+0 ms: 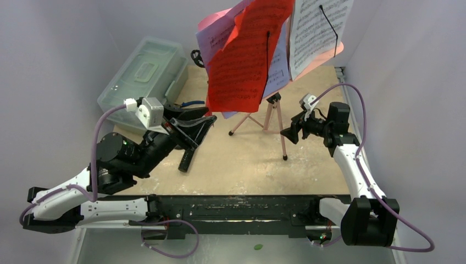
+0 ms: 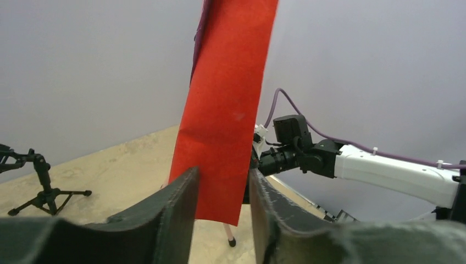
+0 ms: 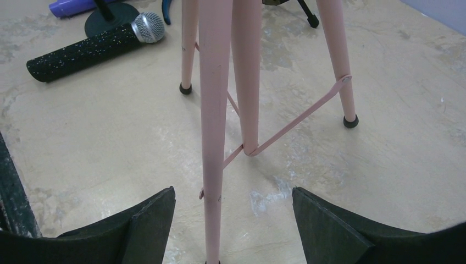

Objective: Pack up the instrument practice props
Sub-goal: Pick up the sheet music from the music stand.

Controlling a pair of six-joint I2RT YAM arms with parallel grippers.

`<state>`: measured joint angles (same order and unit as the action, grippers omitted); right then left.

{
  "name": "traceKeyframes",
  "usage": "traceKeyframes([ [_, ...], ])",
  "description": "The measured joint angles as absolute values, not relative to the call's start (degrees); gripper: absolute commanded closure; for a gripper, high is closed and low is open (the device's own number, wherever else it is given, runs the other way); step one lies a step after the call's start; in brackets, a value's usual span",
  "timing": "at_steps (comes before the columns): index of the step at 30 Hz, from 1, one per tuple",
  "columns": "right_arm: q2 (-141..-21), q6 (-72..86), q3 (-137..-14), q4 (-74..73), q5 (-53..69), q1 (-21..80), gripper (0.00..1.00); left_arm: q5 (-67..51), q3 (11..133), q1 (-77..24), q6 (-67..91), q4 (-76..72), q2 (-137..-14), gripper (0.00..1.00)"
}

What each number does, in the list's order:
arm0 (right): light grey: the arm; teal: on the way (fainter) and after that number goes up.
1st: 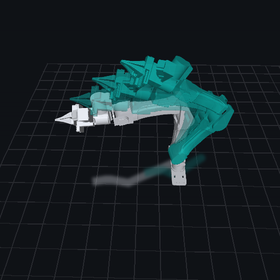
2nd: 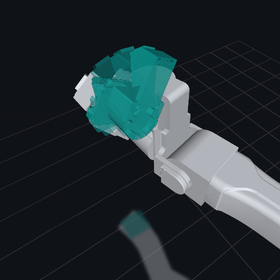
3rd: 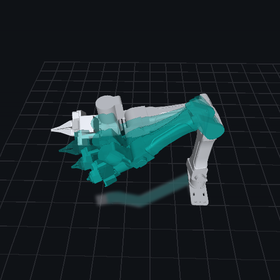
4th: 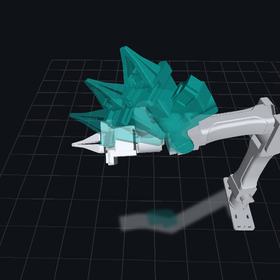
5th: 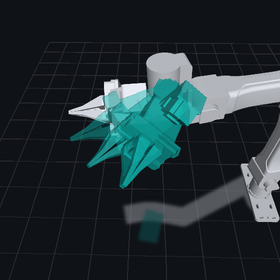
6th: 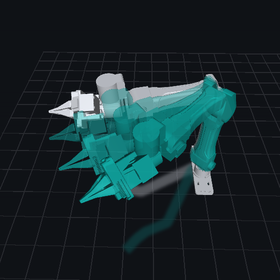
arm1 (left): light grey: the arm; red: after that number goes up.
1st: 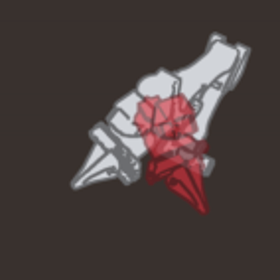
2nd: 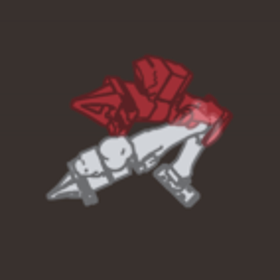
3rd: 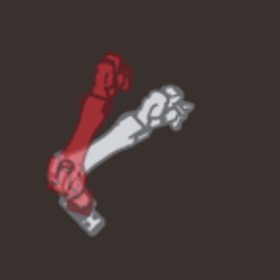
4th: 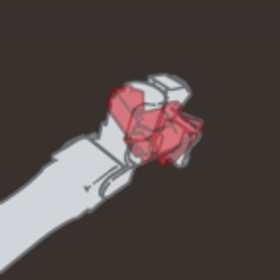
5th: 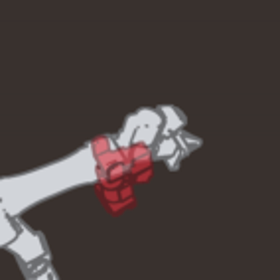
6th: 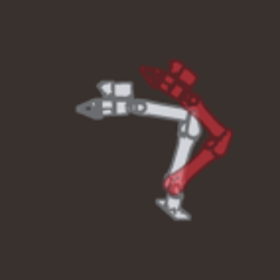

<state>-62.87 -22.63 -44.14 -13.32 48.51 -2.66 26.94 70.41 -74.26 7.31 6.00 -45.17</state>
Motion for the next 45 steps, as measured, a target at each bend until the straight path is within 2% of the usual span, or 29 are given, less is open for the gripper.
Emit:
traceKeyframes([
  [7,-62.87,-22.83,-44.14,-13.32,49.01,-2.66,0.18,30.28,71.11,-74.26,7.27,9.04,-45.71,0.29],
  [14,-62.87,-23.0,-44.14,-13.32,49.01,-2.66,0.18,32.42,77.25,-74.26,5.56,10.07,-49.43,0.29],
  [17,-62.87,-23.03,-44.14,-13.32,49.01,-2.66,0.18,33.3,79.79,-74.26,4.19,10.35,-50.85,0.35],
  [22,-62.87,-23.03,-44.14,-13.32,49.01,-2.66,0.18,34.11,84.58,-74.26,0.99,11.55,-53.47,0.37],
  [23,-62.87,-23.03,-44.14,-13.32,49.01,-2.66,0.18,34.44,85.38,-74.26,0.32,11.75,-53.93,0.4],
  [25,-62.87,-23.03,-44.14,-13.32,49.04,-2.66,0.18,35.07,86.91,-74.26,-0.82,11.99,-54.78,0.58],
  [28,-62.87,-23.03,-44.14,-13.32,49.04,-2.66,0.18,35.64,88.92,-74.26,-2.44,11.99,-56.14,0.79],
  [30,-62.87,-23.03,-44.14,-13.32,49.04,-2.66,0.18,35.53,89.97,-74.26,-3.29,12.08,-57.06,1.0],
  [45,-62.85,-23.03,-44.14,-13.34,49.1,-2.66,0.17,31.46,95.81,-74.24,-7.22,6.11,-59.07,1.0],
])
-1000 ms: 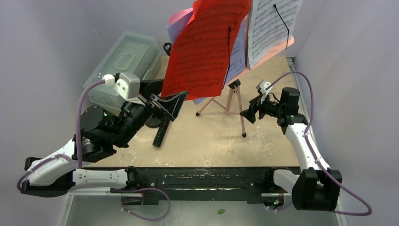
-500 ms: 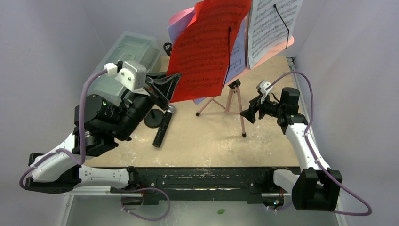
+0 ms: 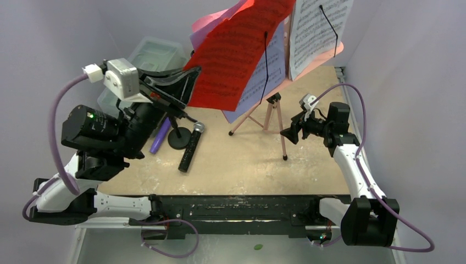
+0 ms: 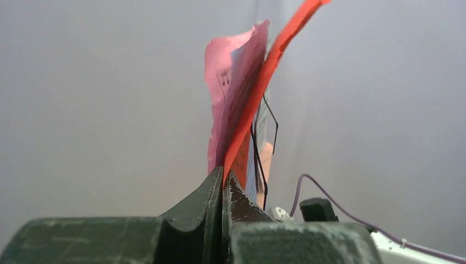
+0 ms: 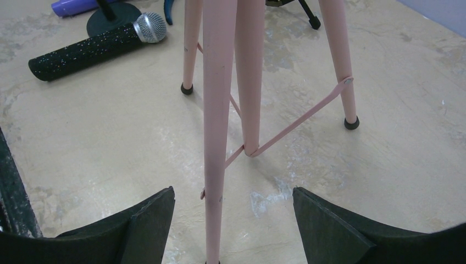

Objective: Pack up the instrument practice props
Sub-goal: Pick up the sheet music from the music stand, then place the sheet music at the center of the board.

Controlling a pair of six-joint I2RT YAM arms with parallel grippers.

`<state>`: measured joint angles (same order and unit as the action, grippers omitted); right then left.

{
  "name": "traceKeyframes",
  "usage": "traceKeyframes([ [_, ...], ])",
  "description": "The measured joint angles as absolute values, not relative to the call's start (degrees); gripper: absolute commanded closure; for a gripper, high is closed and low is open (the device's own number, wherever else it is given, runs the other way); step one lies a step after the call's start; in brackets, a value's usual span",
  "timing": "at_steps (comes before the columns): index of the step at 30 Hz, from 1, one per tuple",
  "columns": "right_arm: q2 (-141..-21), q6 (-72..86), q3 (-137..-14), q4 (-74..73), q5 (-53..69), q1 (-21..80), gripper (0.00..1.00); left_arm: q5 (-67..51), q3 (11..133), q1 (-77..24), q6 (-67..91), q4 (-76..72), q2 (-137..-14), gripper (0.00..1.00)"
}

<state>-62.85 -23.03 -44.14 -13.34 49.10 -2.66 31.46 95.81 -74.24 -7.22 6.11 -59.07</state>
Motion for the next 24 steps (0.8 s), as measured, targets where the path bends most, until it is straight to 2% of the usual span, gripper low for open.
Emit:
traceKeyframes([
  [13,-62.28,-23.03,-44.16,-13.39,49.5,-2.66,0.17,28.36,105.34,-74.24,-11.16,-4.51,-66.48,1.0],
  [19,-62.06,-23.22,-44.36,-13.54,49.87,-2.66,0.17,22.35,106.0,-74.22,-9.85,-3.62,-66.43,1.0],
  [24,-62.06,-23.7,-44.4,-14.48,50.28,-2.68,0.17,15.4,104.25,-74.22,-5.91,1.76,-61.63,1.0],
])
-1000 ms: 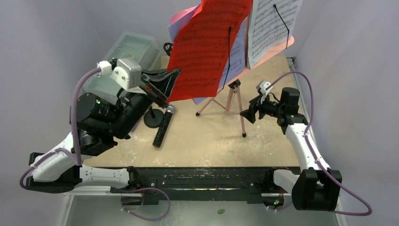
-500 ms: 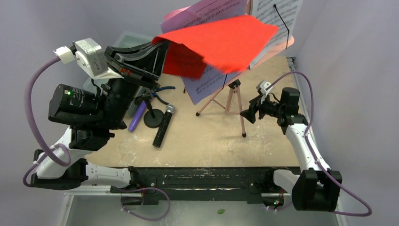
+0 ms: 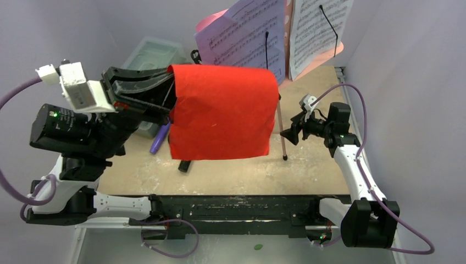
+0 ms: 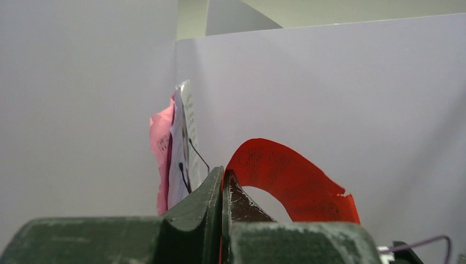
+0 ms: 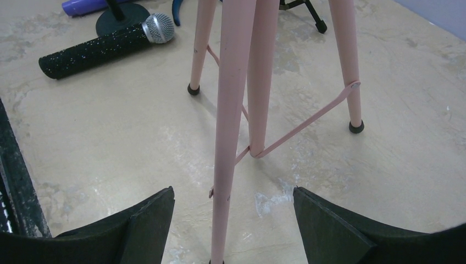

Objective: Pack up the instrument practice props
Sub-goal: Place the sheet music at the center of the board.

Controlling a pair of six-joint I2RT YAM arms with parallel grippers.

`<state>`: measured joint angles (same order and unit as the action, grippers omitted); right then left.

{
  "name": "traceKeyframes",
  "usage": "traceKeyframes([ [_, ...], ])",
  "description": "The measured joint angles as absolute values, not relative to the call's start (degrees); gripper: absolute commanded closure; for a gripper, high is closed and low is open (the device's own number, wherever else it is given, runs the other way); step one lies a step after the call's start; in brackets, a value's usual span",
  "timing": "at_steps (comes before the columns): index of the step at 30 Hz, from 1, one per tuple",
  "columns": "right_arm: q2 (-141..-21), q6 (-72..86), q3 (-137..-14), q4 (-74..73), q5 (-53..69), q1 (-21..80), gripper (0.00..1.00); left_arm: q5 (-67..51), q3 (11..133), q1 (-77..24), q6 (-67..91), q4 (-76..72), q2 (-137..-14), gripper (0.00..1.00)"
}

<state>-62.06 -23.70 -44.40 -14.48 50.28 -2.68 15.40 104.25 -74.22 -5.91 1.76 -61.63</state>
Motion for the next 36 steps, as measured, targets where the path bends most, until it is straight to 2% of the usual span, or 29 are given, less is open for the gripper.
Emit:
traceKeyframes([
  [7,-62.06,-26.0,-45.01,-16.53,50.28,-2.68,0.16,7.7,94.17,-74.22,2.15,11.09,-51.62,1.0],
  [21,-57.52,-40.21,-45.95,-27.73,51.07,-2.7,0.15,2.07,47.22,-74.22,22.04,18.04,-39.57,1.0],
  [29,-57.04,-45.36,-46.02,-33.39,53.69,-2.7,0.15,6.22,34.63,-74.22,28.01,10.7,-39.64,1.0],
  [36,-57.95,-53.34,-47.24,-41.36,56.47,-2.68,0.14,9.02,30.02,-74.19,28.91,3.2,-41.25,1.0],
])
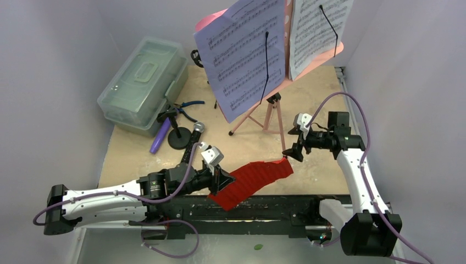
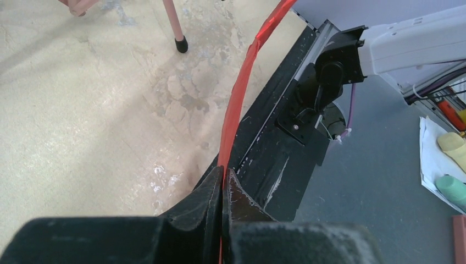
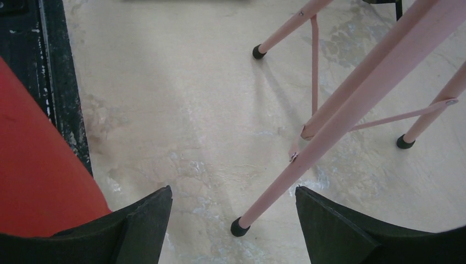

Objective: Pack up the instrument practice props
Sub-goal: Place the sheet music at the center of the board.

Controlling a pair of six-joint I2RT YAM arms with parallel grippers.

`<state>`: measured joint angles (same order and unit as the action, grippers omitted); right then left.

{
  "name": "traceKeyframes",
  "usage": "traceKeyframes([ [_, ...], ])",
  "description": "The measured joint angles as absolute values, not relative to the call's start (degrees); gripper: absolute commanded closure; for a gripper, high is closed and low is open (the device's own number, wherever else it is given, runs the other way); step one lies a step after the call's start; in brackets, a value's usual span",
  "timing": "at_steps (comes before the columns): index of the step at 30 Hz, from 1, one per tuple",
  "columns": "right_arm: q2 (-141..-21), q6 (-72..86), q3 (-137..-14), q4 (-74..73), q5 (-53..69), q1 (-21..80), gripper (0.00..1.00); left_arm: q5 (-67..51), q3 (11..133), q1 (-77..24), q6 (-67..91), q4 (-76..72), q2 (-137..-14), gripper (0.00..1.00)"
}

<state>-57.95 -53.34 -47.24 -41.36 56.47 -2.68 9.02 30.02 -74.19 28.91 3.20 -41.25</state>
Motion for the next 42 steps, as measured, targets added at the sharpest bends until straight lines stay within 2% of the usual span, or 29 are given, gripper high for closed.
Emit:
traceKeyframes([
  [6,-56.55,-60.01,-48.56,-48.34,56.18,-2.66,0.12,10.35,27.29,-74.22,27.83,-2.7,-43.59,1.0],
  [10,-56.21,-64.69,-50.5,-53.67,55.37,-2.63,0.04,11.35,25.23,-74.19,26.83,-5.61,-43.81,1.0],
  [14,-56.18,-70.7,-53.49,-60.07,54.94,-2.37,0.01,12.32,24.05,-74.19,26.02,-8.73,-43.88,1.0],
  [29,-55.83,-74.59,-56.25,-66.43,54.96,6.11,0.01,12.14,23.51,-74.0,25.69,-14.55,-46.02,1.0],
  [42,-54.41,-71.81,-61.56,-69.63,53.52,6.74,0.01,12.51,23.44,-74.0,25.98,-16.21,-47.7,1.0],
])
